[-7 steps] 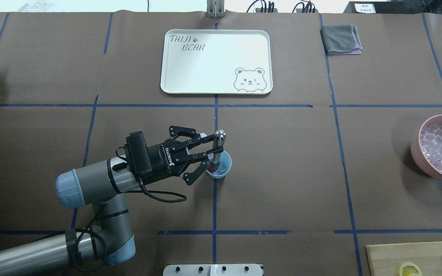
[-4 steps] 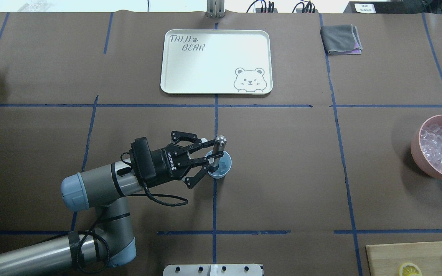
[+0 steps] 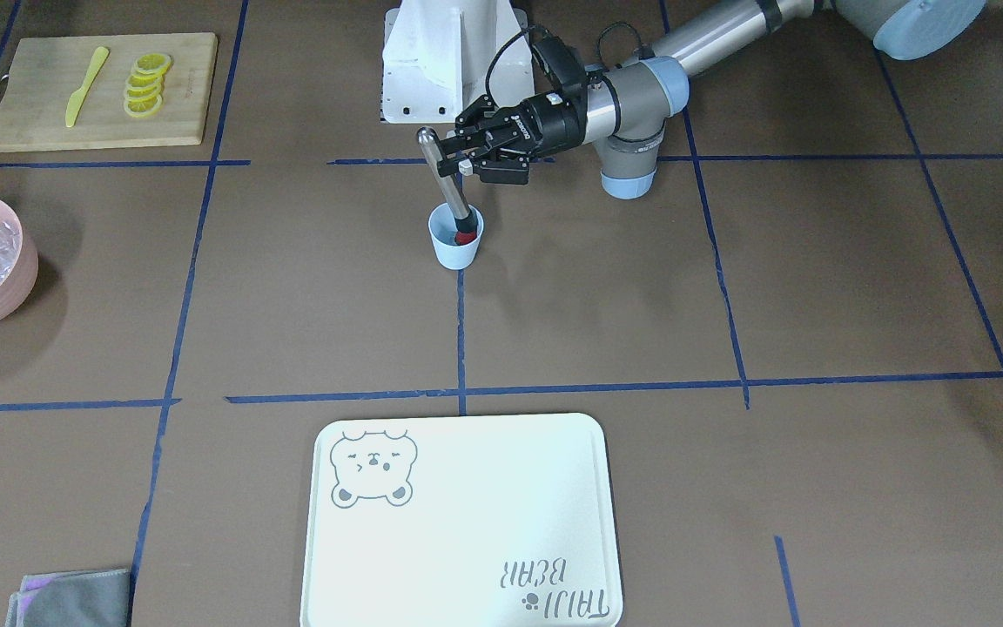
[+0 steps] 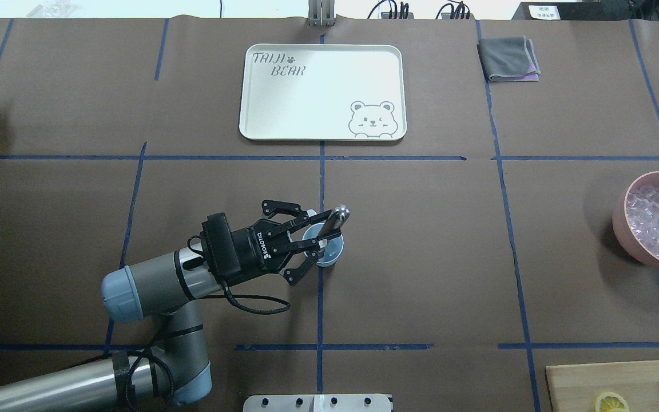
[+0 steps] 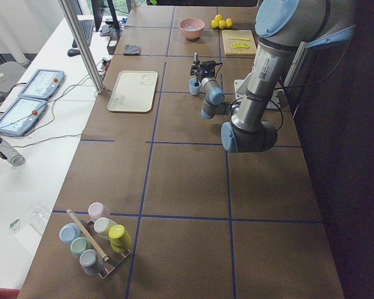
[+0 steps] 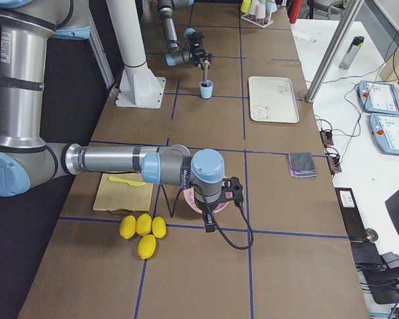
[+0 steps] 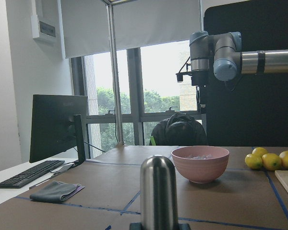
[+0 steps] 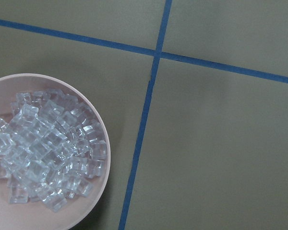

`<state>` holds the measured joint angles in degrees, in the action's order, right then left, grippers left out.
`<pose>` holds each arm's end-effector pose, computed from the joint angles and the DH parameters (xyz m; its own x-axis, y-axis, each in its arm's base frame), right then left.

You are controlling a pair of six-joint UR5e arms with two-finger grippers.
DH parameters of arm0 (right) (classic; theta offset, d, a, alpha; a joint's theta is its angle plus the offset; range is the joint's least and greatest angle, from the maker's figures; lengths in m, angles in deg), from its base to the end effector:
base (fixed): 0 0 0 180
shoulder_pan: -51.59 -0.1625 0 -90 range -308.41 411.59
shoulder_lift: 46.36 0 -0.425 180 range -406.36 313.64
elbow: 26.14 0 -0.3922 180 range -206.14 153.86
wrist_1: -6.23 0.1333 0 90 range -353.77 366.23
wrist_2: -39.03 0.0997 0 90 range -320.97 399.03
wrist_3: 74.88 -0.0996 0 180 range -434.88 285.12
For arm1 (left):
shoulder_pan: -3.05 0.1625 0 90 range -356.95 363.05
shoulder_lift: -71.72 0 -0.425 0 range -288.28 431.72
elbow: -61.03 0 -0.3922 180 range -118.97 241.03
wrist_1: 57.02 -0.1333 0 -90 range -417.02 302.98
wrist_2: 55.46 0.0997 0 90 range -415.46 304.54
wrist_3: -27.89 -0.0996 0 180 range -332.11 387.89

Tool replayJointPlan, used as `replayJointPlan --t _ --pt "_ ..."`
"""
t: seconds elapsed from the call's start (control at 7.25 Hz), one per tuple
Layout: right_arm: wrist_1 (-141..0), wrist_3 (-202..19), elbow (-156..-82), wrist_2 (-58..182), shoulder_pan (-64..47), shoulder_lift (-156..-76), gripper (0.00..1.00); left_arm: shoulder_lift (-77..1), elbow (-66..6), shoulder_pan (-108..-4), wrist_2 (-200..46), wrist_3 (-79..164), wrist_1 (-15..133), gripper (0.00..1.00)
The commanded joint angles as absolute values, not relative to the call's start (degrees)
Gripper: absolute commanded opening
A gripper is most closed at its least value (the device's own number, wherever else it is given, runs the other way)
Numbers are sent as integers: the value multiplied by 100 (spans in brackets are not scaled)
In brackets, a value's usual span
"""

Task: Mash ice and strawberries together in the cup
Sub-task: 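Lower the metal rod into the cup and press down on the contents, then lift the metal rod out of the cup and retract the left arm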

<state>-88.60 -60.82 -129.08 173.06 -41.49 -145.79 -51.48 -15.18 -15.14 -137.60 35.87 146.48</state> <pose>0.0865 -0.4158 0.6316 0.7086 -0.1895 0.6796 0.1221 0.9817 0.1465 0.5308 -0.3291 0.2476 0.3107 0.9305 -0.1939 0.6967 -0.0842 0.7124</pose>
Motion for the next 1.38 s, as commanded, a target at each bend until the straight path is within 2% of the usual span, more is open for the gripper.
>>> replayJointPlan --t 0.0,0.55,0.97,1.24 --pt "-8860 -6091 -12914 17306 -4149 -14576 99 -5159 -1910 -1671 -13764 3650 14435 0" --pt "-8860 -6091 -12914 17306 -4149 -14541 99 -5009 -4166 -2006 -13764 4886 10779 0" --pt "-8860 -6091 -12914 17306 -4149 -14523 99 -5001 -5292 -2348 -13790 5241 6924 0" --pt "-8860 -6091 -12906 17298 -4149 -14506 99 -4686 -5454 -2699 -14026 5555 5667 0"
